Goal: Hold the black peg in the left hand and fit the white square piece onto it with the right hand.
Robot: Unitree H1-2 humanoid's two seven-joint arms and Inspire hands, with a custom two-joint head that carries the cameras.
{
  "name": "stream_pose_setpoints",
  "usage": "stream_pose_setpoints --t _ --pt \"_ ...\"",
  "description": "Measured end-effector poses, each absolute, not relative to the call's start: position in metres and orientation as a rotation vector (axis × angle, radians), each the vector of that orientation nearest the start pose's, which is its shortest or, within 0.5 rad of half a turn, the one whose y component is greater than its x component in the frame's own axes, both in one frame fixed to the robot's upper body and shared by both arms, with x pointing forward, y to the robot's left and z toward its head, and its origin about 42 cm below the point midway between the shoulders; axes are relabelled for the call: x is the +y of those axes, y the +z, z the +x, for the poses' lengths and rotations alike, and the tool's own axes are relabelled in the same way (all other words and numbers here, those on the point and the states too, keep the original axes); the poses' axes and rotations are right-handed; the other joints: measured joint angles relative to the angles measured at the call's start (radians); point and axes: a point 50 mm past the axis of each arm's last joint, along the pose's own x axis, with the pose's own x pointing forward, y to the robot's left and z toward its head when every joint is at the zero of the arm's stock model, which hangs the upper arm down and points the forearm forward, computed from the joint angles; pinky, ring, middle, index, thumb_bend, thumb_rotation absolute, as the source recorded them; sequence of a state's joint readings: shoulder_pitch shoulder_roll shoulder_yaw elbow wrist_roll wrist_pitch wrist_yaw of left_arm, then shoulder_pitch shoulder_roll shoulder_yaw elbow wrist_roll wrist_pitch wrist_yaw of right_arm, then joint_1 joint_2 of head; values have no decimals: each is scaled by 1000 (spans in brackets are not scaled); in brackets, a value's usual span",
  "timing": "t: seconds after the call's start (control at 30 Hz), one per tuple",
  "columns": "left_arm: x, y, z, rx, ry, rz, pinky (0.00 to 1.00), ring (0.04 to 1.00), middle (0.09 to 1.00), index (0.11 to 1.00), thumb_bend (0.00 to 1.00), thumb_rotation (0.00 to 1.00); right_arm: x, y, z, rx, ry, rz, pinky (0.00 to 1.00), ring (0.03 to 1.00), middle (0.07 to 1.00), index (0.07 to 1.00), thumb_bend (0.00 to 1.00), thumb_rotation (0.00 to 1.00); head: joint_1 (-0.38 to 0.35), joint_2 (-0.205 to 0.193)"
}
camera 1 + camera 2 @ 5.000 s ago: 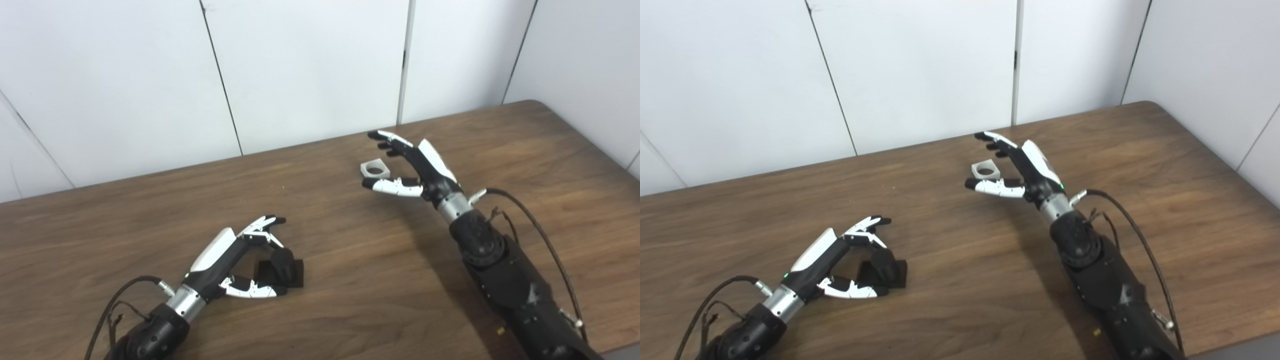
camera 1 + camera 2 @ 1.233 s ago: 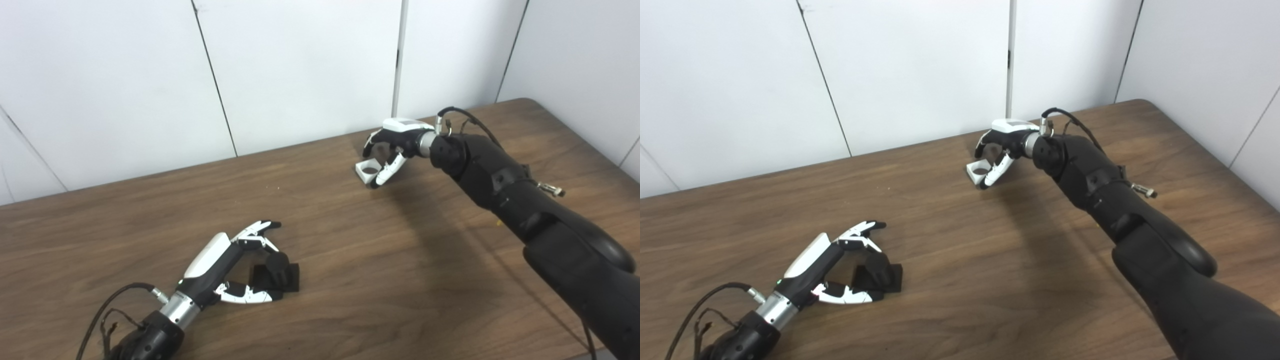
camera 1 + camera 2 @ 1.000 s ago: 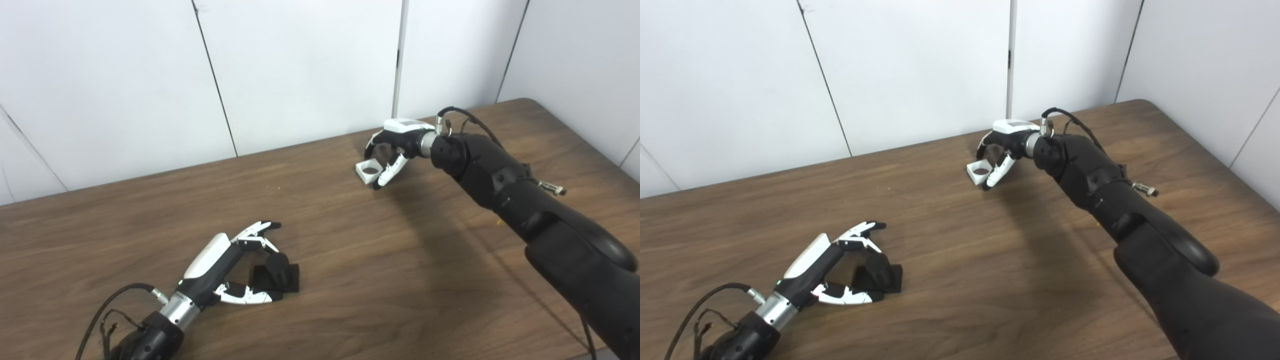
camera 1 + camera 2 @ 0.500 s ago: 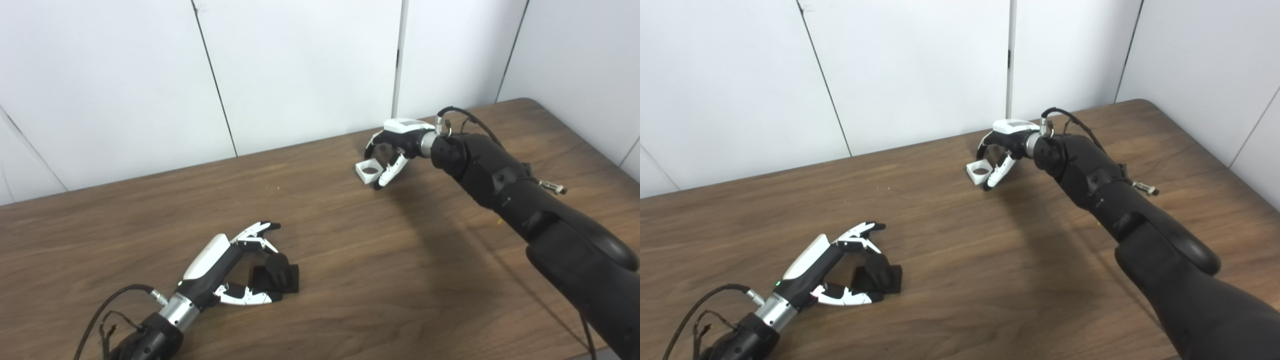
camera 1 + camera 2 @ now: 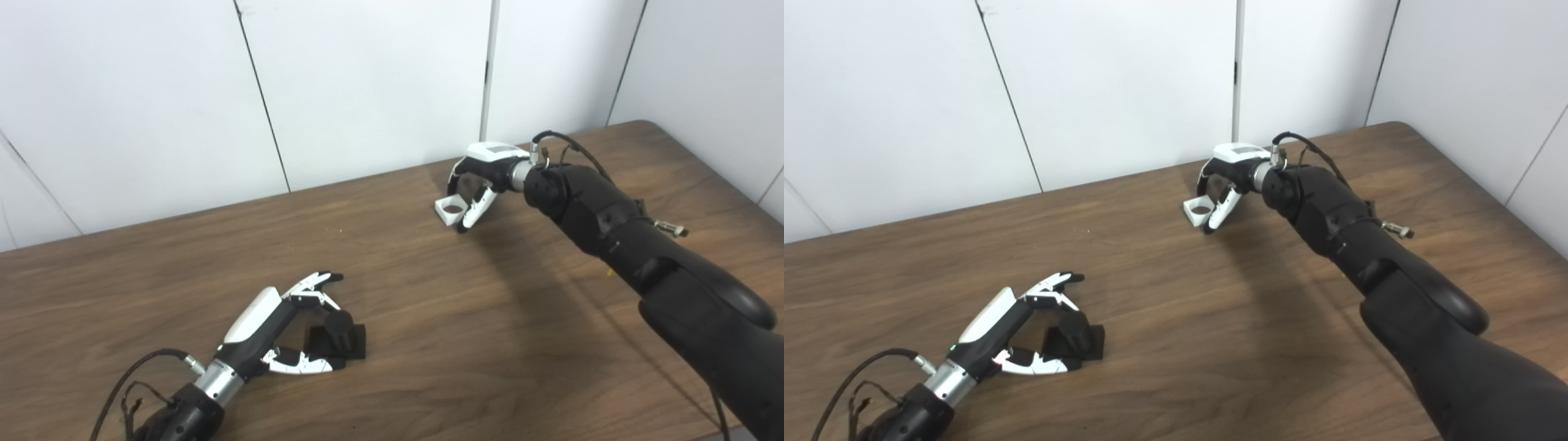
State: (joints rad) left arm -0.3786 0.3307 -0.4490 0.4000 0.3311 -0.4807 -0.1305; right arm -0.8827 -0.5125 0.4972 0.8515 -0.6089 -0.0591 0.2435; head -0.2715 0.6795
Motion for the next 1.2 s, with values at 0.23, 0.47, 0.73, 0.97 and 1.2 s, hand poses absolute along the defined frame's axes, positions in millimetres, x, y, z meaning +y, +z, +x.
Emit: stream_pose_setpoints --t 0.23,0.47,0.73,0.97,1.2 --pt "195 108 370 -377 -708 737 868 957 923 494 522 72 -309 219 526 119 396 -1397 871 913 875 491 514 154 3 2" --pt "195 108 370 -375 -708 737 875 961 924 494 522 71 -309 219 526 114 398 -1399 854 904 868 490 516 154 6 3" --pt "195 108 370 -375 -707 737 874 957 923 494 523 68 -309 219 526 111 395 -1399 866 906 865 488 519 150 8 3" --pt "195 109 370 -376 -707 737 870 959 922 494 522 72 -310 219 523 70 385 -1391 906 911 852 484 520 143 11 6" --pt "195 109 370 -377 -707 737 873 963 924 494 522 72 -313 216 512 20 356 -1353 945 937 853 483 517 139 11 5"
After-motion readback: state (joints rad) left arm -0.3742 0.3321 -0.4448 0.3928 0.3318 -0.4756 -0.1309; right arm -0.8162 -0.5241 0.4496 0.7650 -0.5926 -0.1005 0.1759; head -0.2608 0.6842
